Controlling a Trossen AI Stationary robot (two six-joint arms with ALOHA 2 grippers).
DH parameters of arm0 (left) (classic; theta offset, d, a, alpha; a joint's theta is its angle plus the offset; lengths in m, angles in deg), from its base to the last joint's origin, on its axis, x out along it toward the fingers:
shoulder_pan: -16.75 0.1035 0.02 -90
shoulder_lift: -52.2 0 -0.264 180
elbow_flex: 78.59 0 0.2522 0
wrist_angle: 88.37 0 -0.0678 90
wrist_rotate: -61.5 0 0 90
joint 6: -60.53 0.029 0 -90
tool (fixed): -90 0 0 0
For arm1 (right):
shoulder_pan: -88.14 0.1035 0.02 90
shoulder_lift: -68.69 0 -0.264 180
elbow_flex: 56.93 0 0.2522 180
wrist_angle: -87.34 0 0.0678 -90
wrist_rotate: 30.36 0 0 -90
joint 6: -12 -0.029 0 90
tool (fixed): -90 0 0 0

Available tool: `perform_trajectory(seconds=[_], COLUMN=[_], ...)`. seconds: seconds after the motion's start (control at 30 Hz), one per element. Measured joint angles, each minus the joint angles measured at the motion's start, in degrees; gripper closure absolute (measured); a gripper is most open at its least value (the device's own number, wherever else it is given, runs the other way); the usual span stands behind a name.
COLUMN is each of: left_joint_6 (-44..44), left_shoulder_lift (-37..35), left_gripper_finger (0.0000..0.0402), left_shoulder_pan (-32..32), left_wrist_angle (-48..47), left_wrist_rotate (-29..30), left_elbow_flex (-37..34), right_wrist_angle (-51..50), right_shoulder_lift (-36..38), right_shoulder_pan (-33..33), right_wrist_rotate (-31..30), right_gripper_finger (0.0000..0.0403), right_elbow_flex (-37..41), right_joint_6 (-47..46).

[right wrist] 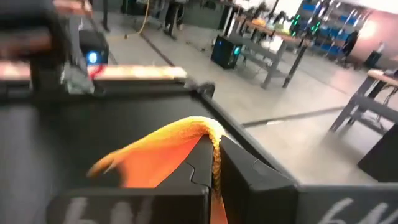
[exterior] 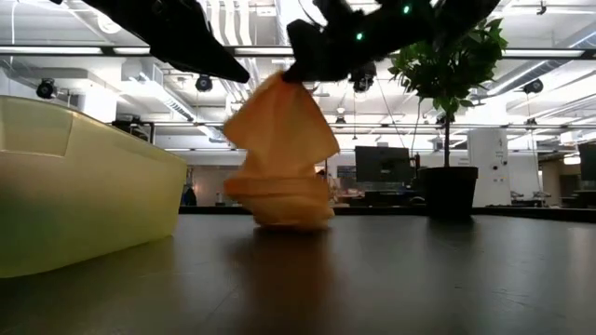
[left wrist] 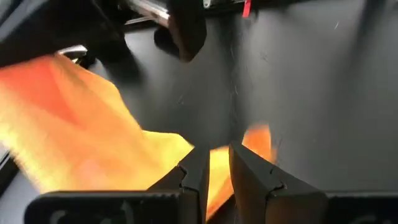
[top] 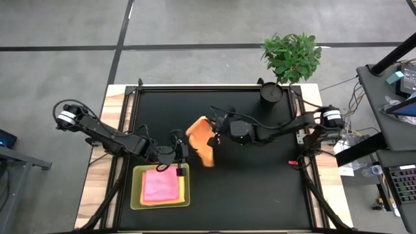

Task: Fold microfiber towels
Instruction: Fold the orange microfiber towel

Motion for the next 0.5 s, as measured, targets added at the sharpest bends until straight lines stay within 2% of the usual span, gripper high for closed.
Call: perform_trajectory(seconds=[0.3,0.43,0.5], left_joint_6=[-1.0,-4.5,-4.5], left_shoulder_lift=[0.0,0.0,0.0], left_gripper_finger=[0.0355,0.0354,0.0349], left_shoulder_pan=[0.0,0.0,0.0], left_wrist_angle=[0.2,0.3,0.1], left_wrist_rotate=[1.5,7.1,8.1], left_elbow_flex=[-0.1,-0.5,-1.2], right_wrist_angle=[-0.3,-0.4,-0.4], right_shoulder_lift=[-5.3,-5.4,-5.3], right_shoulder_pan=[-0.6,-0.6,-0.6], right_wrist_rotate=[0.3,0.3,0.3], right_gripper_finger=[0.0394,0.0394,0.0394], right_elbow_flex=[-0.4,-0.5,-0.5], right_joint_6=[-5.1,-6.4,-6.4])
